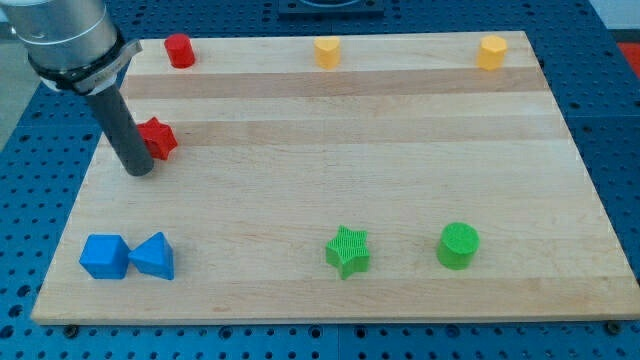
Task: Move your arm closer to the blue triangle
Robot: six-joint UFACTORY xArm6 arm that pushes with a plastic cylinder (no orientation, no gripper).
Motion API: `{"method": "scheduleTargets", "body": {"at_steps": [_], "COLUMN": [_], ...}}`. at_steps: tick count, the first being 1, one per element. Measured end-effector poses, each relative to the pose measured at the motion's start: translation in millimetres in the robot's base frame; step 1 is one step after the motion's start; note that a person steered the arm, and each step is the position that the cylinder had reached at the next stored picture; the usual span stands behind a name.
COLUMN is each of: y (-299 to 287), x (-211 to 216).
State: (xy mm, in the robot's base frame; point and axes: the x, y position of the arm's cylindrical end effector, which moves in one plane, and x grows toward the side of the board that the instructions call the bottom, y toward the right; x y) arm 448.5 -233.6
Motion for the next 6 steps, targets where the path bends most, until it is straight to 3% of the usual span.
{"method": "scheduleTargets", "body": {"at_steps": [3, 6], "y": [-65.5, -55.2], "x": [56.1, 169.4]}}
